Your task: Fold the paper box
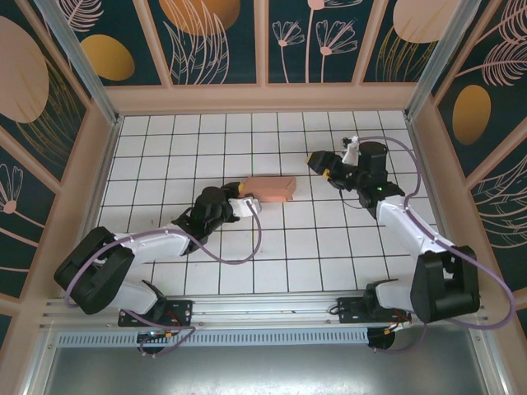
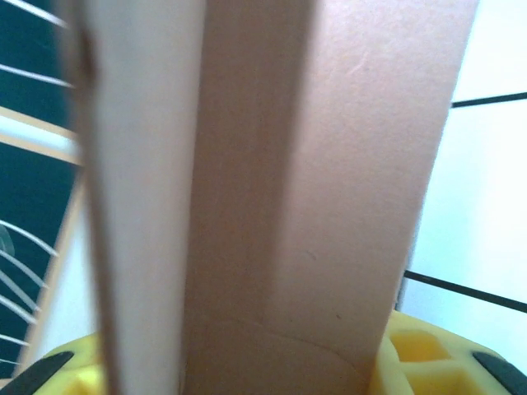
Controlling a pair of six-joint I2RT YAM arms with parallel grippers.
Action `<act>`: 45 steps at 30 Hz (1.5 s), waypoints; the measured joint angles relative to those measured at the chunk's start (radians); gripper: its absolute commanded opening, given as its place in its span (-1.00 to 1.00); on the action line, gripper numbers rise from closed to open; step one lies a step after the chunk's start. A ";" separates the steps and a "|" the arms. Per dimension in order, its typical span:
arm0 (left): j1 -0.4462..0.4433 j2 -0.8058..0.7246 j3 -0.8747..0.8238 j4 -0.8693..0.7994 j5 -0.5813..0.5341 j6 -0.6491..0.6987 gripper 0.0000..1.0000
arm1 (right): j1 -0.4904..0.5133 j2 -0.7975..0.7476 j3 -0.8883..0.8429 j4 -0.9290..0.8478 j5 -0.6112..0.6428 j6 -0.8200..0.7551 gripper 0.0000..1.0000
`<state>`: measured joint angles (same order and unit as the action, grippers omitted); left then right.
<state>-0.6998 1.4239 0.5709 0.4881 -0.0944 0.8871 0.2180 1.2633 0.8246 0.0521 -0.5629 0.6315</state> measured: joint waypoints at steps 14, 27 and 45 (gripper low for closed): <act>0.000 -0.055 0.154 -0.515 0.059 -0.238 -0.30 | 0.367 -0.167 0.015 -0.182 0.414 -0.568 0.45; 0.000 0.013 0.239 -0.681 0.083 -0.298 -0.29 | 0.506 -0.110 -0.021 -0.200 0.521 -0.785 -0.27; 0.000 0.063 0.295 -0.707 0.090 -0.302 -0.29 | 0.510 0.032 0.056 -0.236 0.579 -0.825 -0.94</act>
<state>-0.6998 1.4868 0.8661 -0.2192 -0.0040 0.5850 0.7280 1.2953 0.8810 -0.1841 0.0162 -0.1932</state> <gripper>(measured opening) 0.382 0.094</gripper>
